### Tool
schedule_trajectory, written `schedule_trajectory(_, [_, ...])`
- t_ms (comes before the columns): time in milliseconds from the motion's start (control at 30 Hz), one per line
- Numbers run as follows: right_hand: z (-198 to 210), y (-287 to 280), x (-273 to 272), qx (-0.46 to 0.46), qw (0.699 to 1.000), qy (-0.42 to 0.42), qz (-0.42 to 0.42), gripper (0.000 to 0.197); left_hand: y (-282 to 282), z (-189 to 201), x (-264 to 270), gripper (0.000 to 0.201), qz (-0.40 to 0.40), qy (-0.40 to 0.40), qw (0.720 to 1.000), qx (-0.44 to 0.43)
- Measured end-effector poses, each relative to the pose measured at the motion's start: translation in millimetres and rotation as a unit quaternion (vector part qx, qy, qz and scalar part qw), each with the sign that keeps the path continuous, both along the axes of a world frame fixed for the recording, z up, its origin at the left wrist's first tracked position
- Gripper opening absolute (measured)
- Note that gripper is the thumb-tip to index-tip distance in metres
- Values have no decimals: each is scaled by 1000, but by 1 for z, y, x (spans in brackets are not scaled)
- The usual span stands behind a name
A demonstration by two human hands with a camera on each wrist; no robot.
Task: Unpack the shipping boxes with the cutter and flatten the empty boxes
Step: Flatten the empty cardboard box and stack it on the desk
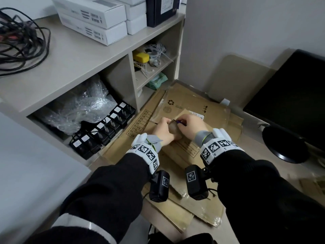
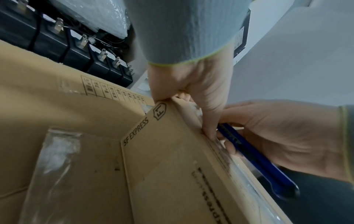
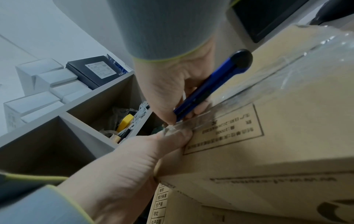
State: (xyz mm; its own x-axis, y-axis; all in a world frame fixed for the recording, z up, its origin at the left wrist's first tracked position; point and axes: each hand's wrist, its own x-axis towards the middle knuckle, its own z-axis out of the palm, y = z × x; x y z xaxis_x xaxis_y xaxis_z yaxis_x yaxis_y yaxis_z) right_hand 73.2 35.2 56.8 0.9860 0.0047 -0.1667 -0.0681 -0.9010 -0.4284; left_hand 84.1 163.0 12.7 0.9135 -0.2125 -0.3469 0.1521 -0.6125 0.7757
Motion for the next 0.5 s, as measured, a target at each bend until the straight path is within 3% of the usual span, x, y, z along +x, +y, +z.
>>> schedule_trajectory(233, [-10,3,9,15,998,14,-53,24,2,-7,16,74,-39,31,998,32])
schedule_trajectory(500, [-13,-1,11,12,999,32,-37,19,1,-8,16,70,-35,31,998,49])
